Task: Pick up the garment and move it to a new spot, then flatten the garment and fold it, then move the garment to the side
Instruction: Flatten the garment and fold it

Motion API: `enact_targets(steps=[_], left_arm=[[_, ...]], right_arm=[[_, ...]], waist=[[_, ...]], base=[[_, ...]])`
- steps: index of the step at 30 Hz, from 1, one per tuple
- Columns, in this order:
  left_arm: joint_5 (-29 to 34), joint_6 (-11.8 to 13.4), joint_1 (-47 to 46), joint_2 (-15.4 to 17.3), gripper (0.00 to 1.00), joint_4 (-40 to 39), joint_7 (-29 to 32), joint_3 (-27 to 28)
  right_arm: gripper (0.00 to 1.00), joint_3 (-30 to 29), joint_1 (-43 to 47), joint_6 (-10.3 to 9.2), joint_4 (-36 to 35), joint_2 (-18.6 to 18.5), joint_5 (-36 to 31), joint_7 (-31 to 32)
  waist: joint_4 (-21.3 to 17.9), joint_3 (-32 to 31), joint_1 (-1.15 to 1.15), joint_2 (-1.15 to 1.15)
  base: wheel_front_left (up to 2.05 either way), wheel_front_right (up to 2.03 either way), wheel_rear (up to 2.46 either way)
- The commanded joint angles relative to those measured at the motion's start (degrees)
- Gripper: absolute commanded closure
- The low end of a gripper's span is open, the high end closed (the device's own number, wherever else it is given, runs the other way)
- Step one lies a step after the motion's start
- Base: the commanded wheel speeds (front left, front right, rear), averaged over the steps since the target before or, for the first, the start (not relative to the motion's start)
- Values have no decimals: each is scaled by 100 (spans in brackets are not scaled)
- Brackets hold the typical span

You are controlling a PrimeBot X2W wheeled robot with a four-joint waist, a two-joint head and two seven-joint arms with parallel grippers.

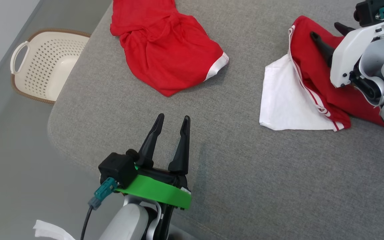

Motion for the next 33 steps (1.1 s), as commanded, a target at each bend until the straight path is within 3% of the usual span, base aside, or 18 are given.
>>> enact_targets(steps=[1, 14, 15, 23, 27, 33], left_arm=[[64, 32, -61, 2, 0, -26, -3, -21], [197, 135, 15, 3, 0, -98, -3, -57], [199, 130, 14, 3, 0, -81, -2, -53], [232, 51, -70, 3, 0, 60, -3, -126], [246, 26, -94, 4, 0, 159, -3, -210], [296, -25, -17, 3, 0, 298, -3, -222]], right_arm=[[0, 131, -175, -10, 102, -66, 73, 38], [0, 1262, -821, -10, 677, -84, 846, 244], [100, 1351, -844, -10, 634, -81, 903, 207], [100, 1656, -861, -10, 525, -310, 1455, -379], [100, 1651, -966, -10, 710, -437, 1429, -1085], [100, 1492, -1181, -10, 1346, -344, 1174, -2208]], waist=[[256, 327, 0, 0], [274, 429, 0, 0], [272, 421, 0, 0], [245, 239, 0, 0], [226, 67, 0, 0], [169, -310, 0, 0]], base=[[0, 0, 0], [0, 0, 0], [0, 0, 0], [0, 0, 0], [0, 0, 0], [0, 0, 0]])
